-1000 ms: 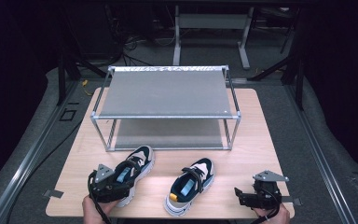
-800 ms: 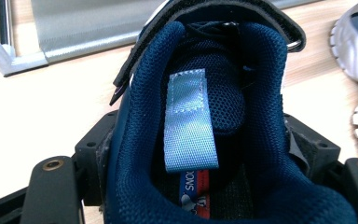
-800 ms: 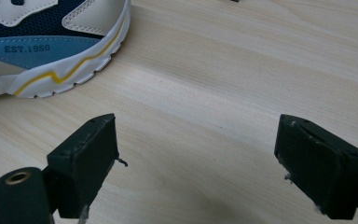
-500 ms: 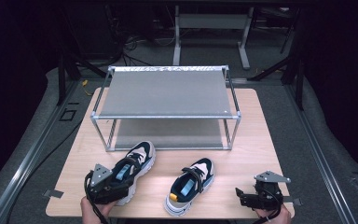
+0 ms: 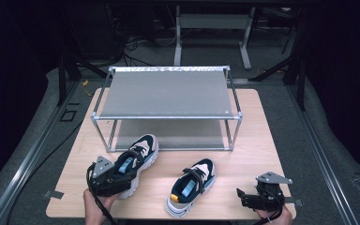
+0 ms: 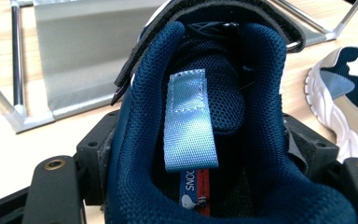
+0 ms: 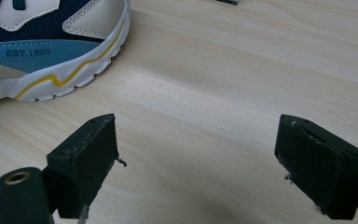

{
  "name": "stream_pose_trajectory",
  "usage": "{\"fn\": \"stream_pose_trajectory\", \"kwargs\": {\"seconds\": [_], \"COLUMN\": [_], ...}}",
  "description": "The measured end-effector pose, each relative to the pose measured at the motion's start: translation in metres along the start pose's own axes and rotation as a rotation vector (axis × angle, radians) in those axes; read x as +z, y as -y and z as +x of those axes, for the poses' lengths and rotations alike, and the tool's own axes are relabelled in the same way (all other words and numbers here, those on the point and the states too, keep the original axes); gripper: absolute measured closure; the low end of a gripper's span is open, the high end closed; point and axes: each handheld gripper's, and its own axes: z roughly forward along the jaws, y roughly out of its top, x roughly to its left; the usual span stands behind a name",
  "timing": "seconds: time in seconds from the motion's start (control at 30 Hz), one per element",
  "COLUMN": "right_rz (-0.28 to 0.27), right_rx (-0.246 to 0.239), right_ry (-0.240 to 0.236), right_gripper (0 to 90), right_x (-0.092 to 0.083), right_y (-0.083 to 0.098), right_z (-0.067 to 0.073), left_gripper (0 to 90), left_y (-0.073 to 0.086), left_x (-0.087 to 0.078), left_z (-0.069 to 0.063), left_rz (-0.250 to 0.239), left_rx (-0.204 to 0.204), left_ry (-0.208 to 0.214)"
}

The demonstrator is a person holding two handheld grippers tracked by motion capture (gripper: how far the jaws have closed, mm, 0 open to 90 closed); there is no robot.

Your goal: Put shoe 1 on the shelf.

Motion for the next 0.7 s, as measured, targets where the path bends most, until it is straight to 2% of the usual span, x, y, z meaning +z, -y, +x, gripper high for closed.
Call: {"fn": "stream_pose_trajectory", "kwargs": {"seconds": [0.4, 0.7], "right_rz": [-0.001, -0.006], "right_rx": [0.000, 0.002], "right_ry": [0.009, 0.010], "right_gripper": [12.7, 13.0], "right_x": [0.000, 0.000], "right_y": [0.001, 0.001], "right_z": [0.000, -0.002], "left_gripper": [26.3, 26.2], "left_y": [-0.018, -0.032], "left_x": [0.018, 0.039], "left_z": [-0.002, -0.003], "left_rz": [-0.009, -0.030], "left_rx": [0.000, -0.034], "left_ry": [0.000, -0.002]}}
